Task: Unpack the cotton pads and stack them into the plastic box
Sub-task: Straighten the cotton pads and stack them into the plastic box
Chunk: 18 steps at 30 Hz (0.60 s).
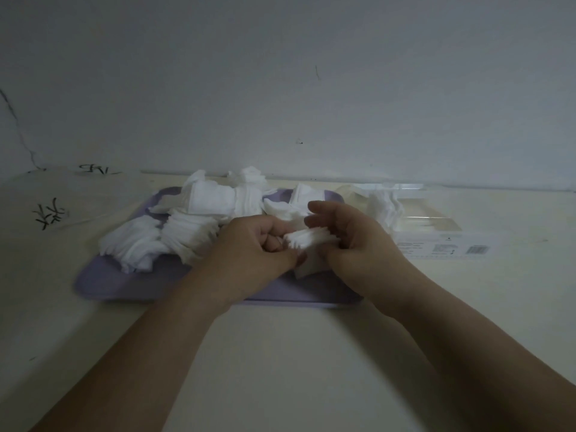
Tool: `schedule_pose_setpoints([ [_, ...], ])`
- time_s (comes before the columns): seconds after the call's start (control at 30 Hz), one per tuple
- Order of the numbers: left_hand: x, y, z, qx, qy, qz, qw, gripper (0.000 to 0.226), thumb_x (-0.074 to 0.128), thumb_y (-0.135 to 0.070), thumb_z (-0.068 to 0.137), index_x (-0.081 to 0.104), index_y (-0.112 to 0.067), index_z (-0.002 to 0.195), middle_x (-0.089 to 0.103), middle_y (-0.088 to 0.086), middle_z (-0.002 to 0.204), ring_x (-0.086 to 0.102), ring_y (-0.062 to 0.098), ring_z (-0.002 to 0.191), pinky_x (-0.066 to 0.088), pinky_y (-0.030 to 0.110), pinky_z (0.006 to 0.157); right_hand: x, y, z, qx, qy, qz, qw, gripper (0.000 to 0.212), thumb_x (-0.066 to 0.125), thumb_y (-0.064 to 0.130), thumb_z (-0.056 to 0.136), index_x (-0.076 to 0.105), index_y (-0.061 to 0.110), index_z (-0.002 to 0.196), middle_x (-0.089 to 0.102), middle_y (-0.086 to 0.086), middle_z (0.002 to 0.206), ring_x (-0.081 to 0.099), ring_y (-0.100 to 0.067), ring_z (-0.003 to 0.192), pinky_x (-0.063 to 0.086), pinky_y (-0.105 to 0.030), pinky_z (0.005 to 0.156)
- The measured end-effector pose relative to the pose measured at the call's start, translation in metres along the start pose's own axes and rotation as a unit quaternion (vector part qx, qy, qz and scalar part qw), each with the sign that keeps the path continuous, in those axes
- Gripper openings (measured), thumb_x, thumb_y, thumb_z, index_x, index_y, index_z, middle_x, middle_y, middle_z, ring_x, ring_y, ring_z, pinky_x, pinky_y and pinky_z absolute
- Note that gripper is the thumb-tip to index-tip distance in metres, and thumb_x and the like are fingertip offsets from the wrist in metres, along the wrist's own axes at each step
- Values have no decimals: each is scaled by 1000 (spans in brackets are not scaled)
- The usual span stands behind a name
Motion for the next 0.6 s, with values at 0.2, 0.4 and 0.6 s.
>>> schedule_pose_setpoints([
  [0.2,-1,4,0,4,37,30,999,28,90,-17,79,77,-29,100,46,1,67,41,15,65,33,32,66,4,2,-2,37,19,91,995,93,51,1,58,49,27,147,60,0,143,53,-5,138,47,-39,117],
  [0.4,4,9,1,40,36,67,996,21,85,-30,82,71,-28,98,57,5,63,49,12,58,44,40,62,10,-2,-3,44,22,118,992,102,41,0,57,44,47,147,53,10,151,47,0,142,44,-44,119],
  [0.6,4,12,1,47,26,105,993,15,76,-16,89,68,-28,84,47,-13,57,43,8,52,40,29,56,6,-5,0,19,58,139,988,101,46,-6,64,39,43,152,46,5,158,40,1,147,50,-27,101],
])
Point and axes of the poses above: each hand's wrist, its own z-axis towards the middle knuckle, its own x-axis out of the palm, y = z × x, the point moved 1 cm from there along z, towards the middle knuckle
